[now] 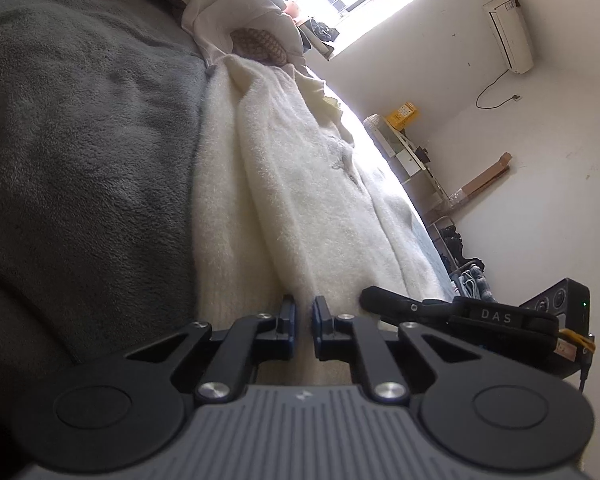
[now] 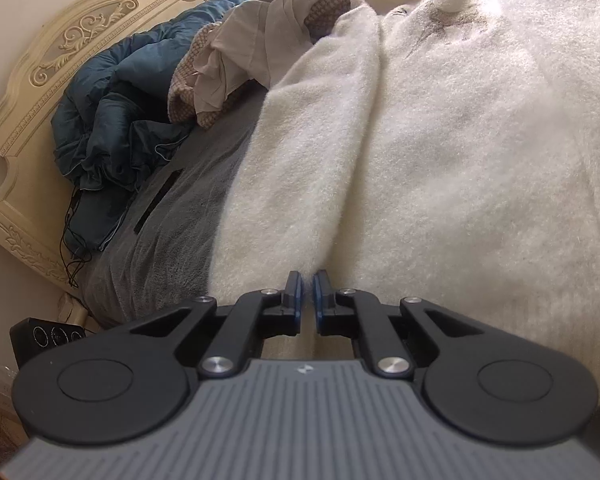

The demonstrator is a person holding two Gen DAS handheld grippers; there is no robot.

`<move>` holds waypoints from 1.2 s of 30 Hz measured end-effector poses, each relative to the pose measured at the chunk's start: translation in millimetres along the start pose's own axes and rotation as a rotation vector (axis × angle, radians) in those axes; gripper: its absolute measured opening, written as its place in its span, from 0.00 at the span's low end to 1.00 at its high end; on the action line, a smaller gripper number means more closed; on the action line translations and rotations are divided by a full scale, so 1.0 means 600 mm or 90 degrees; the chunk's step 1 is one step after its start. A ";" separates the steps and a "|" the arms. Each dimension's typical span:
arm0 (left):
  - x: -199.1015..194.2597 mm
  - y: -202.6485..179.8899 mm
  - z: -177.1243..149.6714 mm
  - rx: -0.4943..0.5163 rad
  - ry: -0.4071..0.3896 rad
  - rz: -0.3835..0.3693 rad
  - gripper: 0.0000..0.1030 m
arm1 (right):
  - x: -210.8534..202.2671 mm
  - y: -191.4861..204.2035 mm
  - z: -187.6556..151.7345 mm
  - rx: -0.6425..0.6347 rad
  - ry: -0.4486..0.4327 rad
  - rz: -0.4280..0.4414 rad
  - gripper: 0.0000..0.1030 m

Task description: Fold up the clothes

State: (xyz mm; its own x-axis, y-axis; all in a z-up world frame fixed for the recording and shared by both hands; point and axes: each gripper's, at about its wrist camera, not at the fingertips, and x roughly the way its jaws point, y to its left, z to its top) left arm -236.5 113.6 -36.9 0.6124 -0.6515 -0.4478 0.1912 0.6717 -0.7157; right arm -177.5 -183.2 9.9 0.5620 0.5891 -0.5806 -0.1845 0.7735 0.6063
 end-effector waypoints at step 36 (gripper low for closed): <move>-0.038 0.033 -0.012 0.042 -0.027 -0.017 0.45 | 0.022 0.057 0.056 -0.116 -0.016 -0.033 0.19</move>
State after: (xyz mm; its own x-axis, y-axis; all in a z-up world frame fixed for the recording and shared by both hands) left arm -252.3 139.3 -44.5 0.6382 -0.6546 -0.4052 0.2569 0.6772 -0.6895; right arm -149.3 -156.9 41.3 0.5939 0.5433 -0.5934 -0.2971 0.8335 0.4658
